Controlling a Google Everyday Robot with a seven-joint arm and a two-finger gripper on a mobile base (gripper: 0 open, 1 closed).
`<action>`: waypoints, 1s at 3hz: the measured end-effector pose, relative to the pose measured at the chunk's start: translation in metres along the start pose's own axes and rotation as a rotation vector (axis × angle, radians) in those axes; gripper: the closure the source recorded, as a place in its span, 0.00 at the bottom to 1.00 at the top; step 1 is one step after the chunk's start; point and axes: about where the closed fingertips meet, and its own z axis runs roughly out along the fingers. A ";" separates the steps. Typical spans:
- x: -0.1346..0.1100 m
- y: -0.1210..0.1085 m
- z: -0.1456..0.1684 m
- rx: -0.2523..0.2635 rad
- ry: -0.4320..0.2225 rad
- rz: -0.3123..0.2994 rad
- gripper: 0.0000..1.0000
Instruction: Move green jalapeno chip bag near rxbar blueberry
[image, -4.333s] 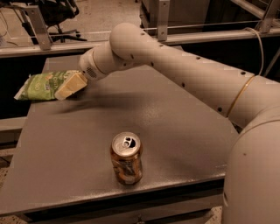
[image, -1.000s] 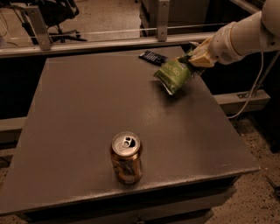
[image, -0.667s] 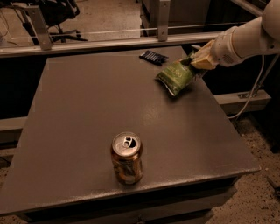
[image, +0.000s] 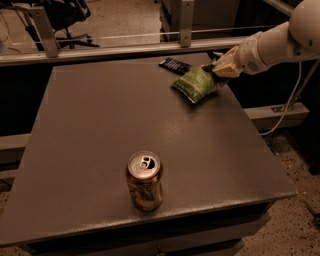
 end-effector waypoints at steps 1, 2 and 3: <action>-0.003 -0.012 0.009 -0.003 -0.022 -0.001 1.00; -0.010 -0.022 0.019 -0.008 -0.049 -0.002 0.84; -0.016 -0.026 0.028 -0.018 -0.065 -0.002 0.61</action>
Offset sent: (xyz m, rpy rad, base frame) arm 0.0481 0.0081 0.0142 0.0666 -0.0357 0.0354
